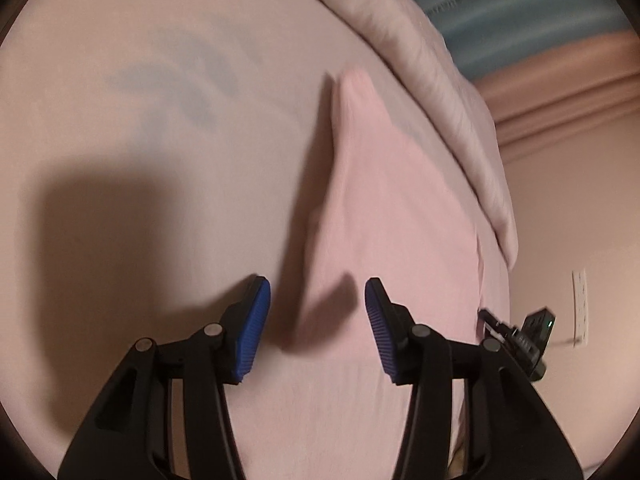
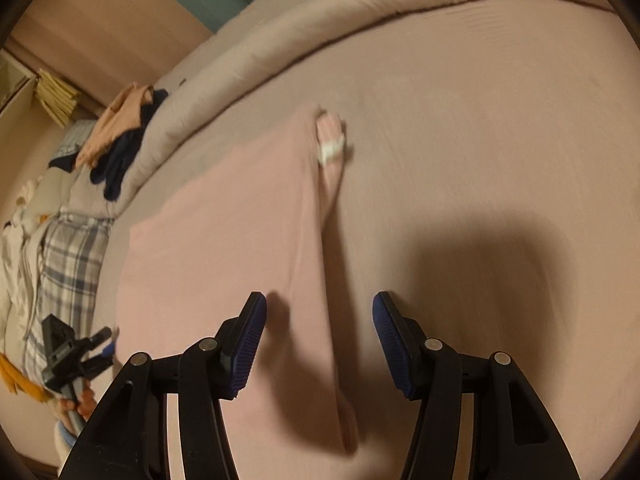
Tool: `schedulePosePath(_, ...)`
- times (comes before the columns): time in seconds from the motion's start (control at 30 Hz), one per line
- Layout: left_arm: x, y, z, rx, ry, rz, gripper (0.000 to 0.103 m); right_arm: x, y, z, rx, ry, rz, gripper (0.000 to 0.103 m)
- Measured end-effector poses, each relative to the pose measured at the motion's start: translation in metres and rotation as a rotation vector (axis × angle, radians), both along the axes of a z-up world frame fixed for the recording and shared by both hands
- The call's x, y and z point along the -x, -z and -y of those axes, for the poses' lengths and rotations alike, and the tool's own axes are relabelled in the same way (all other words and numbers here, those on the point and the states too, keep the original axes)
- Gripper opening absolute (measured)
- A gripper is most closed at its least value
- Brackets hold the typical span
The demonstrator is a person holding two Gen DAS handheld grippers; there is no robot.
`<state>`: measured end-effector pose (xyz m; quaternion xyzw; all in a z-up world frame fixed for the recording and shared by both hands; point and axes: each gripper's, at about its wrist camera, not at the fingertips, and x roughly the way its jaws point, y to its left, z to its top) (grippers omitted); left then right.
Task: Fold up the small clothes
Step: 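Grasp the folded shirt edge with the left gripper and fold it over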
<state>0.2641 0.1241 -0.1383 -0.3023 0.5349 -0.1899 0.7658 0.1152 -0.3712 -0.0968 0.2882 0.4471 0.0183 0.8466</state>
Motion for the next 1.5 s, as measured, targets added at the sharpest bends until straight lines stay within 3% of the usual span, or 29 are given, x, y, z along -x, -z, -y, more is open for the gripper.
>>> schedulePosePath(0.2, -0.005, 0.002, 0.019, 0.032, 0.046, -0.010, 0.047, -0.001, -0.001, -0.016, -0.014, -0.040, -0.037, 0.058)
schedulePosePath(0.3, -0.007, 0.002, 0.025, 0.038, 0.057, -0.024, 0.047, 0.002, 0.002, -0.015, -0.066, -0.029, -0.031, 0.058)
schedulePosePath(0.4, -0.009, 0.005, 0.026, 0.097, 0.047, -0.047, 0.047, -0.006, 0.008, -0.019, -0.119, -0.029, -0.022, 0.058)
schedulePosePath(0.53, -0.010, 0.004, 0.027, 0.094, 0.021, -0.052, 0.045, -0.022, 0.013, -0.021, -0.169, -0.029, 0.014, 0.058)
schedulePosePath(0.73, -0.012, 0.005, 0.028, 0.112, 0.031, -0.062, 0.045, -0.022, 0.013, -0.018, -0.147, -0.014, 0.029, 0.046)
schedulePosePath(0.8, -0.016, 0.008, 0.028, 0.131, 0.037, -0.080, 0.045, -0.019, 0.008, -0.018, -0.111, 0.012, 0.034, 0.046)
schedulePosePath(0.9, -0.030, 0.010, 0.032, 0.159, 0.032, -0.097, 0.045, -0.013, -0.010, -0.029, 0.088, 0.094, 0.073, 0.046)
schedulePosePath(0.97, -0.040, 0.012, 0.033, 0.192, 0.030, -0.104, 0.045, -0.012, -0.021, -0.038, 0.150, 0.108, 0.124, 0.046)
schedulePosePath(1.07, -0.058, 0.019, 0.036, 0.247, 0.018, -0.124, 0.045, -0.025, -0.034, -0.064, 0.157, -0.001, 0.202, 0.046)
schedulePosePath(1.23, -0.078, 0.019, 0.038, 0.271, 0.008, -0.126, 0.045, -0.084, -0.025, -0.117, 0.111, -0.199, 0.171, 0.044)
schedulePosePath(1.27, -0.081, 0.018, 0.038, 0.271, 0.006, -0.124, 0.045, -0.095, -0.024, -0.125, 0.113, -0.215, 0.164, 0.038)
schedulePosePath(1.33, -0.086, 0.018, 0.038, 0.264, 0.009, -0.120, 0.045, -0.115, -0.027, -0.142, 0.136, -0.223, 0.160, 0.036)
schedulePosePath(1.4, -0.089, 0.016, 0.040, 0.231, 0.019, -0.112, 0.039, -0.128, -0.033, -0.153, 0.122, -0.252, 0.179, 0.034)
schedulePosePath(1.5, -0.085, 0.013, 0.040, 0.188, 0.011, -0.089, 0.035, -0.148, -0.025, -0.174, 0.179, -0.292, 0.106, 0.025)
